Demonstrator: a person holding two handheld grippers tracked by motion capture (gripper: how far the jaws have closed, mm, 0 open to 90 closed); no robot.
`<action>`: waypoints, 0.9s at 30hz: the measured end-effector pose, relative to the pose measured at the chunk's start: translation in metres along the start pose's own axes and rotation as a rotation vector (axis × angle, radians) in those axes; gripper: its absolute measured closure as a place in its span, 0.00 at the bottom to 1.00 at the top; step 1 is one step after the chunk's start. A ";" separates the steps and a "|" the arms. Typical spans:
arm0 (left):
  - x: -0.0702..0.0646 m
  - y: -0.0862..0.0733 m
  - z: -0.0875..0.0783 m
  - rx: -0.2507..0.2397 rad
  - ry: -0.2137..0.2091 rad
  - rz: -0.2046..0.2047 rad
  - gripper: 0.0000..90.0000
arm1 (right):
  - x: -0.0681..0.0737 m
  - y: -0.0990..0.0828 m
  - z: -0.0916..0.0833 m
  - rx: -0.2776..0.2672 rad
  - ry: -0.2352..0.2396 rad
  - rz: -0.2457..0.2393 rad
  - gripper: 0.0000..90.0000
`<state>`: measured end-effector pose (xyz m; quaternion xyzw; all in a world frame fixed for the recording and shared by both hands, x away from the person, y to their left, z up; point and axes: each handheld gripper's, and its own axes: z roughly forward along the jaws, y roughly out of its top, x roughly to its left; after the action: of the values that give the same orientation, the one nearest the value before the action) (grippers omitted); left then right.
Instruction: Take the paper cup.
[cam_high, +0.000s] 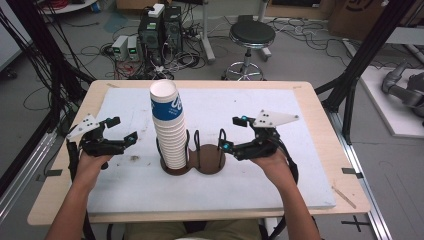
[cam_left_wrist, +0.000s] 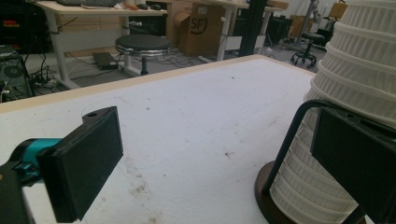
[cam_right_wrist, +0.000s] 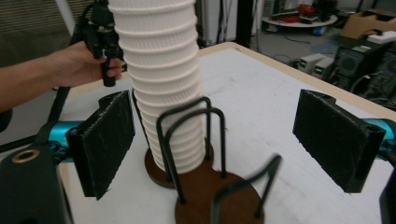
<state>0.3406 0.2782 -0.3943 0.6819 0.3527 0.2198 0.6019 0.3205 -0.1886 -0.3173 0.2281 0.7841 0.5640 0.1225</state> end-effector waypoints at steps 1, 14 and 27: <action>0.000 0.000 0.000 0.001 -0.001 0.001 0.03 | 0.001 0.003 0.005 0.003 0.012 -0.003 0.14; 0.001 0.000 -0.001 0.000 -0.001 -0.004 0.03 | 0.016 0.045 0.078 0.050 0.127 -0.076 0.14; 0.002 0.000 -0.003 -0.009 0.005 -0.006 0.03 | 0.023 0.054 0.108 0.063 0.177 -0.103 0.14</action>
<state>0.3396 0.2819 -0.3938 0.6776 0.3552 0.2211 0.6048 0.3613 -0.0740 -0.3015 0.1407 0.8198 0.5502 0.0743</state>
